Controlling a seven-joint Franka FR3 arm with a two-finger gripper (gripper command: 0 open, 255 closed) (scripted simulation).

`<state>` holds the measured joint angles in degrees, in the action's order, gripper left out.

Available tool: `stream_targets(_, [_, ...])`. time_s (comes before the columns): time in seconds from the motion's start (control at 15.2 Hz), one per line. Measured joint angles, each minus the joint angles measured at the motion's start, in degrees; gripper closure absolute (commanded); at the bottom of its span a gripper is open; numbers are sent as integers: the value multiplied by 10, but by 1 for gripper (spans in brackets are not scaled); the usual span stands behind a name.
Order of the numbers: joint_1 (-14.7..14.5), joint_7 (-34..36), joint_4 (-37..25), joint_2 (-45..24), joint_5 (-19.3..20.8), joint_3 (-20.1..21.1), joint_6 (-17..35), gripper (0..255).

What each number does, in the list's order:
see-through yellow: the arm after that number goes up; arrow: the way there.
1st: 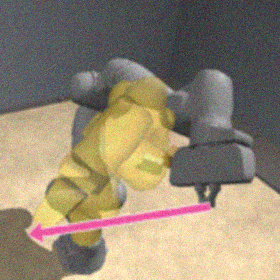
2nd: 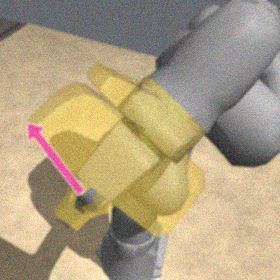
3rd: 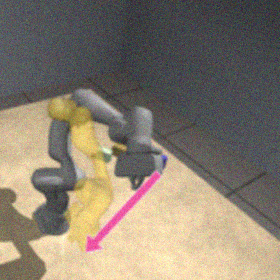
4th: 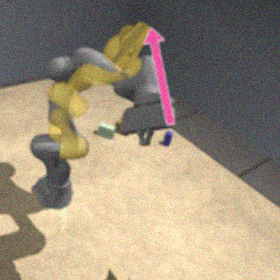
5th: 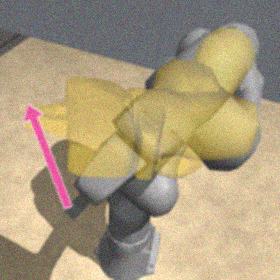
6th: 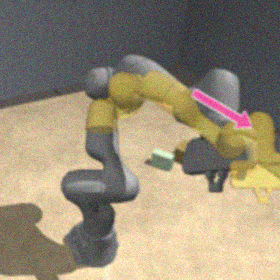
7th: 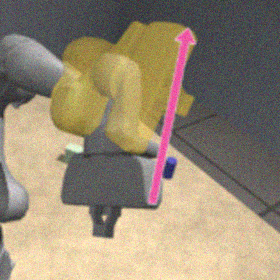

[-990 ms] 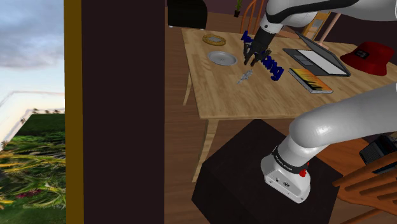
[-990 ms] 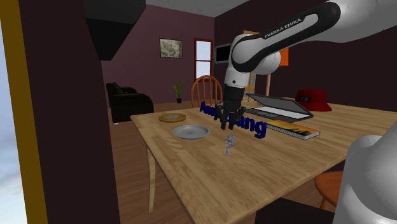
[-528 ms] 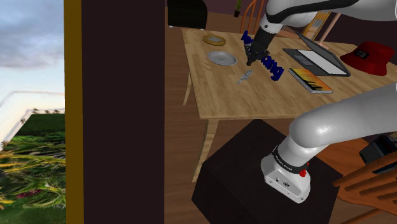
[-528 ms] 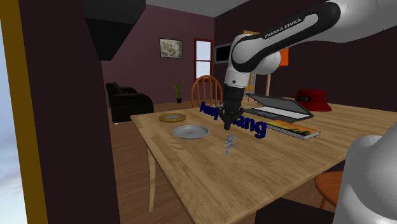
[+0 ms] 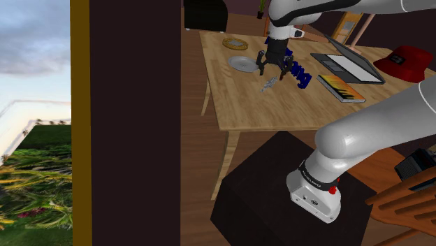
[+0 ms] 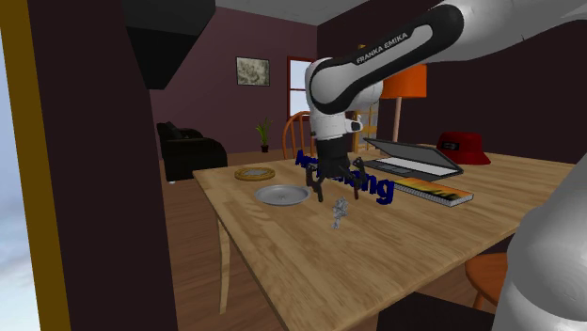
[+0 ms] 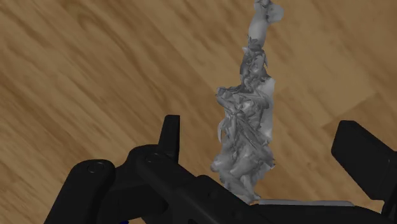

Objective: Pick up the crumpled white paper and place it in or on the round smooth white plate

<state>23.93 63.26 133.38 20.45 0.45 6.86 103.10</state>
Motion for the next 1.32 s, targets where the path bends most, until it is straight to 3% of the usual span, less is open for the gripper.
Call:
stream_targets(0.2, [3,35,15,-7,1,8,10,0])
stream_targets(0.86, [4,41,39,-10,1,9,36,0])
stream_targets(0.92, [4,41,39,-10,1,9,36,255])
stream_targets(1.32, [4,41,39,-10,1,9,37,255])
